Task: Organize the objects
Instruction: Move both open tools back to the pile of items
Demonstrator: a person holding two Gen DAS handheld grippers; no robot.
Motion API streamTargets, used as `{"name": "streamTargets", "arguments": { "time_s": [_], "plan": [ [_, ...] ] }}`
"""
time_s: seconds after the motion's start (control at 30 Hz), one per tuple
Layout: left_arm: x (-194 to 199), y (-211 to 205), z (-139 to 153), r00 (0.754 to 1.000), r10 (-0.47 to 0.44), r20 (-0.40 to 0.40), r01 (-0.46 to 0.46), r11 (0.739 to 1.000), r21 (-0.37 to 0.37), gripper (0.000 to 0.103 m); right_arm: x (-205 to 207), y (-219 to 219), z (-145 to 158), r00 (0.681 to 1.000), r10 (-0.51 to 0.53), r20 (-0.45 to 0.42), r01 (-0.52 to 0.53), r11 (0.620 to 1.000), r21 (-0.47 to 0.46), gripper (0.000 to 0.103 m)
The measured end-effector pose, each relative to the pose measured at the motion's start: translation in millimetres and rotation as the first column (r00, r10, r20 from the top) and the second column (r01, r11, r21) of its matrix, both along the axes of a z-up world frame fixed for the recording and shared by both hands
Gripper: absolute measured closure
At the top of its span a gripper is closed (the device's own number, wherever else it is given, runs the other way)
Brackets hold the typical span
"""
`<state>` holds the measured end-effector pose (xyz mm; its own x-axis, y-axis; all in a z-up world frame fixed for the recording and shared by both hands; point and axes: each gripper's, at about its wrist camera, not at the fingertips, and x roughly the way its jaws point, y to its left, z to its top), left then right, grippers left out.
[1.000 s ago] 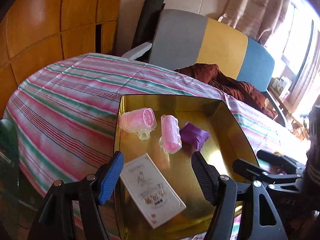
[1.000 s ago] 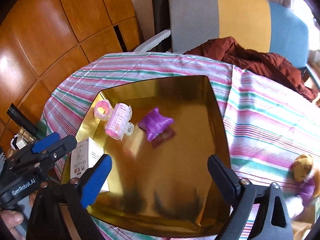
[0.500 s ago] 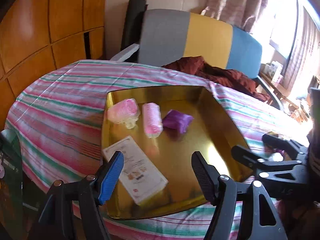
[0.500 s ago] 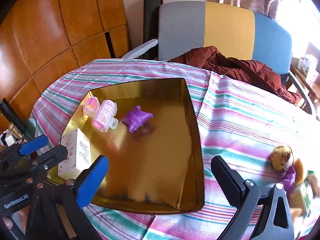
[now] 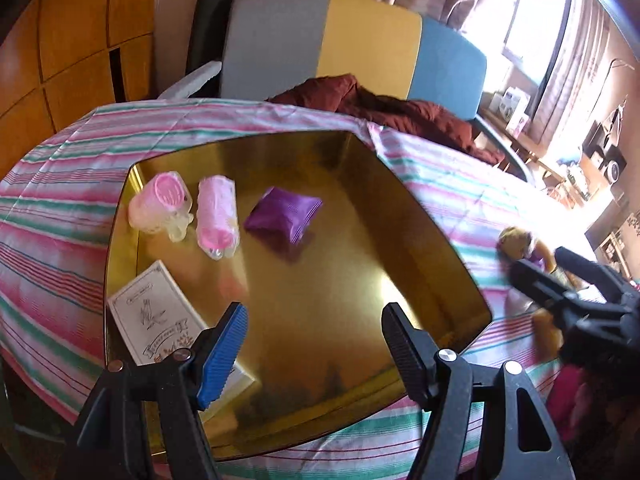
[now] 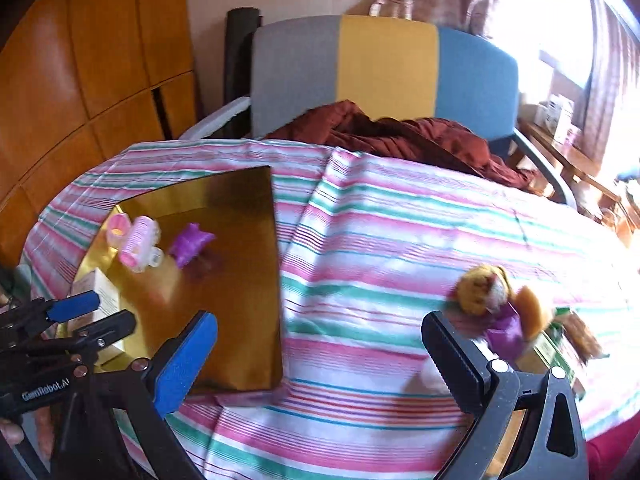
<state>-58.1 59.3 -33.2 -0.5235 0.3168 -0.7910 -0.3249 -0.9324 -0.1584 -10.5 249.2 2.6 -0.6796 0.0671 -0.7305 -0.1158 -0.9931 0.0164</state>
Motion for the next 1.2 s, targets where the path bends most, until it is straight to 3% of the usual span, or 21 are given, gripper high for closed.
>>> {"name": "streamTargets", "arguments": {
  "time_s": [0.23,0.4,0.57,0.73,0.9,1.03,1.2],
  "plan": [
    [5,-20,-11,0.999,0.035,0.025,-0.033,0.997,-0.062,0.033,11,19,-9,0.999,-0.032,0.020,0.033,0.999,-0.025,0.000],
    [14,-27,-3,1.000,0.030,0.002,-0.029,0.998,-0.050,0.035,18,31,-14,0.999,-0.048,0.021,0.049,0.998,-0.041,0.000],
    [22,-9,15,0.999,-0.034,-0.038,0.034,0.999,0.000,0.035,31,65,-8,0.994,-0.108,0.010,0.108,0.992,-0.068,0.000],
    [29,28,27,0.986,-0.157,-0.056,0.158,0.987,0.022,0.035,60,129,8,0.966,-0.257,-0.002,0.256,0.964,-0.075,0.000],
    [43,79,28,0.948,-0.318,-0.032,0.319,0.947,0.029,0.035,92,191,23,0.914,-0.406,-0.005,0.404,0.912,-0.073,0.000],
    [62,125,28,0.887,-0.461,-0.024,0.461,0.887,0.015,0.035,112,224,25,0.877,-0.480,-0.002,0.477,0.873,-0.099,0.000],
    [80,173,25,0.823,-0.567,0.006,0.567,0.823,0.012,0.035,125,250,12,0.856,-0.517,0.032,0.513,0.838,-0.189,0.000]
  ]
}}
